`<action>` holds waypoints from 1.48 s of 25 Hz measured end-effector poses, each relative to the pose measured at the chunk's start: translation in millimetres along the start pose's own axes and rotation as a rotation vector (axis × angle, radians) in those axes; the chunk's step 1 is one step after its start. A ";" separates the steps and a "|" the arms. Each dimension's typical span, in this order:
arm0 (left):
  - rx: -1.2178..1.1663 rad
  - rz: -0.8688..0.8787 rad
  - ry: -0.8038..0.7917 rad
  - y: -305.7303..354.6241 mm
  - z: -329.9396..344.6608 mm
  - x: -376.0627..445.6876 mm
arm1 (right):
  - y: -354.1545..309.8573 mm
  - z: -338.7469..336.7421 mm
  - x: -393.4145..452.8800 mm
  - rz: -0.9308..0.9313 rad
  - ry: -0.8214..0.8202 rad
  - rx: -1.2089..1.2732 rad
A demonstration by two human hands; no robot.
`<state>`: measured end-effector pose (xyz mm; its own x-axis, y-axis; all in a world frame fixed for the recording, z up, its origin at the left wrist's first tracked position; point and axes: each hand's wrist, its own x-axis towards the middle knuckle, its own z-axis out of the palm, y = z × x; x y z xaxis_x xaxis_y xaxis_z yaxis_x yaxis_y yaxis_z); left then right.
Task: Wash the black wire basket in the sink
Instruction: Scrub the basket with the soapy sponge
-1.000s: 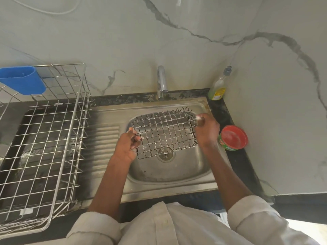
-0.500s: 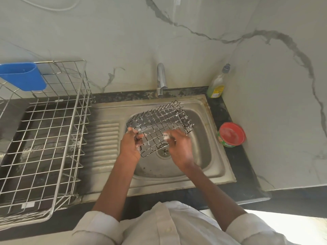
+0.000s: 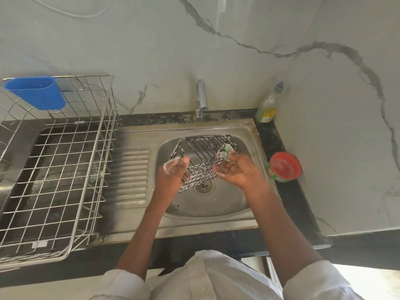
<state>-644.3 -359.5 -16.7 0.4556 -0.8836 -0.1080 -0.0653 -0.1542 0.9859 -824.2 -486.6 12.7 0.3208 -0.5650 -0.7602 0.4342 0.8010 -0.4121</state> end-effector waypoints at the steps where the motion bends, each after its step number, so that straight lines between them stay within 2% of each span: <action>1: -0.035 0.010 -0.046 1.5 -2.1 -2.9 | 1.0 -3.5 0.6 -0.008 -0.020 0.024; 3: -0.049 0.058 -0.063 -3.3 -5.3 -12.3 | 2.4 -7.6 3.6 -0.042 -0.070 -0.009; 4: -0.064 0.081 -0.008 -9.6 -7.7 -16.3 | 2.8 -8.8 5.3 -0.055 -0.095 -0.029; 6: -0.253 0.057 0.232 -24.9 -17.4 -14.2 | 1.2 -14.5 10.2 -0.070 -0.134 -0.053; 8: -0.373 -0.071 0.471 -31.3 -30.7 -1.7 | 0.1 -26.9 16.4 -0.074 -0.162 -0.054; 9: -0.321 -0.200 0.459 -35.7 -35.1 7.3 | 0.0 -33.6 18.1 -0.065 -0.182 -0.045; 10: -0.262 -0.360 0.343 -33.5 -34.2 11.9 | 0.9 -40.3 19.5 -0.045 -0.214 -0.031; 12: -0.191 -0.662 0.006 -32.6 -29.0 17.8 | 2.0 -51.9 20.9 -0.021 -0.276 -0.012; 14: -0.257 -0.805 -0.168 -21.1 -16.4 12.4 | 1.7 -58.7 20.1 -0.024 -0.322 -0.024; 16: -0.249 -0.702 -0.234 -5.9 -1.6 9.1 | 0.1 -61.4 23.2 -0.043 -0.378 -0.070; 18: -0.286 -0.619 -0.157 -0.4 8.3 11.4 | -2.6 -59.7 29.0 -0.057 -0.439 -0.133; 25: -0.509 -0.687 0.015 -16.0 7.1 23.9 | -13.1 -50.0 37.8 -0.047 -0.525 -0.264; 30: -0.586 -0.656 -0.033 -14.2 -4.6 29.6 | -9.8 -64.9 42.1 -0.027 -0.609 -0.352; 33: -0.612 -0.610 0.025 -13.8 -7.3 31.7 | -15.0 -59.5 51.7 -0.087 -0.510 -0.454; 35: -0.621 -0.593 0.096 -14.5 -6.1 30.3 | -17.7 -43.4 44.1 -0.186 -0.228 -0.612; 37: -0.630 -0.587 0.150 -16.3 -6.5 28.9 | -20.4 -28.1 26.0 -0.490 0.186 -0.754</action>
<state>-624.3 -379.7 -35.1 0.3769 -0.6638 -0.6460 0.6989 -0.2539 0.6686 -848.4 -512.1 -12.8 0.0765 -0.8869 -0.4557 -0.1996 0.4341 -0.8785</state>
